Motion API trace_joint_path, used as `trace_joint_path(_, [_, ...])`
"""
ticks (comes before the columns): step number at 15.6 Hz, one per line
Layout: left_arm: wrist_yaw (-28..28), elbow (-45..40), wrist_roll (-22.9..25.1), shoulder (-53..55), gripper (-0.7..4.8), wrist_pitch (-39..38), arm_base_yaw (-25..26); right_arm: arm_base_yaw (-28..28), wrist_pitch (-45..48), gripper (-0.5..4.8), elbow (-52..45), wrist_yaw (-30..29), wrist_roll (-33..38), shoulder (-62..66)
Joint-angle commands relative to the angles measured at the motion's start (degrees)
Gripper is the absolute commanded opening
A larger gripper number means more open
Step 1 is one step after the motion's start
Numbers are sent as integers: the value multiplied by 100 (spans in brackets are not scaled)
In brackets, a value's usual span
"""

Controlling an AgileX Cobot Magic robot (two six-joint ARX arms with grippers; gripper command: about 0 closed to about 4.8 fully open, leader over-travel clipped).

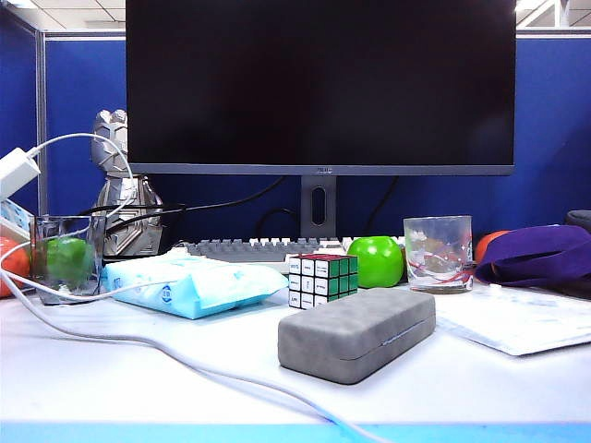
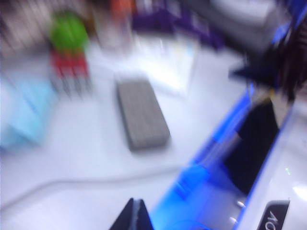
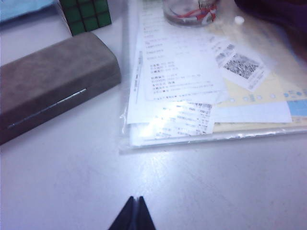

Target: Pick up the glasses, fold the temples of the glasses, place the glasses into the glasses case, and finally close the glasses case.

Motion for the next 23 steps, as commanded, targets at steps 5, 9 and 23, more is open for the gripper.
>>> trace_joint_path(5, [-1145, -1648, -382, -304, -6, 2586, 44, 9, 66, 4, 28, -7, 33, -2])
trace_joint_path(9, [-1082, -2411, -678, -1335, -6, 2649, 962, 9, 66, 4, 28, -7, 33, -2])
trace_joint_path(23, [-2328, -2706, -170, -2448, -3, 1659, 2852, 9, 17, 4, 28, -7, 33, -57])
